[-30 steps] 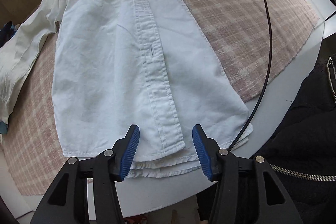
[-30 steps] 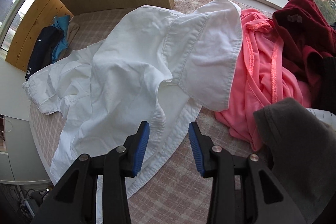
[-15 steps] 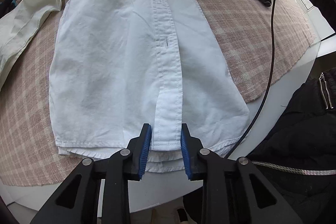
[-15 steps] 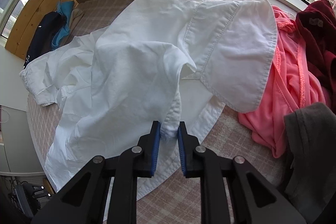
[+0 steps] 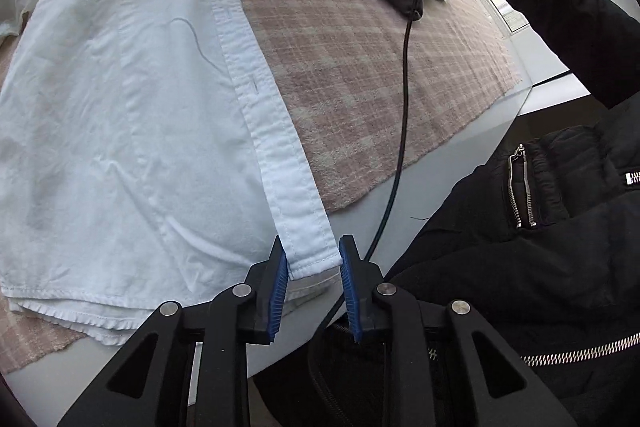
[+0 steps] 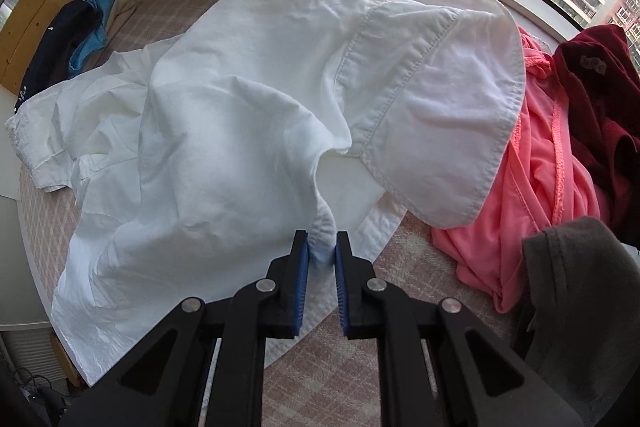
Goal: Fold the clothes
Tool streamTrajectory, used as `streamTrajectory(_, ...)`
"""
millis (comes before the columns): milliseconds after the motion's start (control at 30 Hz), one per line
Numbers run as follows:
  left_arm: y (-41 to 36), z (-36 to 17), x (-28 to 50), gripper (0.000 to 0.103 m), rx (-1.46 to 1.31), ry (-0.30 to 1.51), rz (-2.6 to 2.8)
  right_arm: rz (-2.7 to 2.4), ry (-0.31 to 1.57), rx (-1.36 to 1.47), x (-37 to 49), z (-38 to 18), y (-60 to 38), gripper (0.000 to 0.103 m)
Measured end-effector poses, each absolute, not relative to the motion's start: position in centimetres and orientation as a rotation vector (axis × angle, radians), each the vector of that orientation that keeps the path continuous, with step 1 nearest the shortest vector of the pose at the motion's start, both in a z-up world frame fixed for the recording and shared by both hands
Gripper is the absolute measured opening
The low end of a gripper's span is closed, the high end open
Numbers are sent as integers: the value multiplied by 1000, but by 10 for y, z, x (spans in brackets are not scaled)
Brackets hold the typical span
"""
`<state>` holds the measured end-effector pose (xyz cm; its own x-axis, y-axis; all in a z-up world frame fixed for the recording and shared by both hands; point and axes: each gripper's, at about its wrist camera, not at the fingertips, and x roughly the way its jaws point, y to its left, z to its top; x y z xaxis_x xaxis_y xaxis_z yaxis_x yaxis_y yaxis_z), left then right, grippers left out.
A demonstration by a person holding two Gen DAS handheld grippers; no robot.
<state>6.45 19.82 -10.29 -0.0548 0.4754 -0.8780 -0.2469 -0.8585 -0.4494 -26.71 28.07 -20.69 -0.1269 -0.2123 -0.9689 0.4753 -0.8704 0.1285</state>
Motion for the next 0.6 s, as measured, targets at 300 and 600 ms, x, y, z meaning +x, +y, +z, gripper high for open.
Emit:
streamTrajectory(300, 128, -58, 111, 45, -1765, -249, 2179, -1996, 437, 1711, -236, -181, 287, 26)
streamTrajectory(600, 10, -69, 107, 45, -1845, -274, 2438, -1844, 374, 1492, -184, -125, 173, 29)
